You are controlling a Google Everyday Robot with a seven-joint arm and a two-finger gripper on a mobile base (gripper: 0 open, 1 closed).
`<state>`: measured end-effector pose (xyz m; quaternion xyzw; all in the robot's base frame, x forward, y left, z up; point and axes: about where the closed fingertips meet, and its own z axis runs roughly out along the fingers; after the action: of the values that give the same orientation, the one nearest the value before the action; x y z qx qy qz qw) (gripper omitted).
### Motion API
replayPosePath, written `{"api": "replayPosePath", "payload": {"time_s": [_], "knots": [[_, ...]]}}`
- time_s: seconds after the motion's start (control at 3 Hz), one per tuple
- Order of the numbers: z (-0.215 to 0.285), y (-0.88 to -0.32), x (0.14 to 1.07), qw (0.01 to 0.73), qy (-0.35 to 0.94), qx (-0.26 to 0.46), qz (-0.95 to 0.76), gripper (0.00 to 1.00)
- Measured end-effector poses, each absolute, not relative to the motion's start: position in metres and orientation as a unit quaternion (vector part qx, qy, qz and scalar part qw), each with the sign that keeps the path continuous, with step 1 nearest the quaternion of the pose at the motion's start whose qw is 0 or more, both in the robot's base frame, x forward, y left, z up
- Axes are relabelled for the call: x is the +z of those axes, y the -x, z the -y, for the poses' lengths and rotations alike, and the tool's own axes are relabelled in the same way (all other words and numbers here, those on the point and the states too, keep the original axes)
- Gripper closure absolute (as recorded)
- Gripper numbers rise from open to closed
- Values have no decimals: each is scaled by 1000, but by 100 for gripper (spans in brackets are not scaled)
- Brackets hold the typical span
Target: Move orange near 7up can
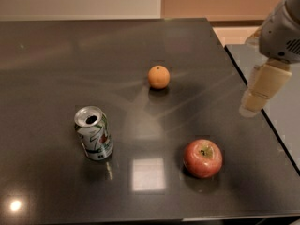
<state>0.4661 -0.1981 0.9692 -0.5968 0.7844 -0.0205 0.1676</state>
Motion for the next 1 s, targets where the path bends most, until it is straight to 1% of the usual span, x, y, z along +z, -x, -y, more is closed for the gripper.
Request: {"api": "replayPosePath", "payload": {"time_s": [0.33,0.67,1.0], "knots": [[175,-503,961,180,587,0,-790,0],[159,-524,956,189,580,18,-792,0],[158,-525,956,189,581,18,-791,0]]}}
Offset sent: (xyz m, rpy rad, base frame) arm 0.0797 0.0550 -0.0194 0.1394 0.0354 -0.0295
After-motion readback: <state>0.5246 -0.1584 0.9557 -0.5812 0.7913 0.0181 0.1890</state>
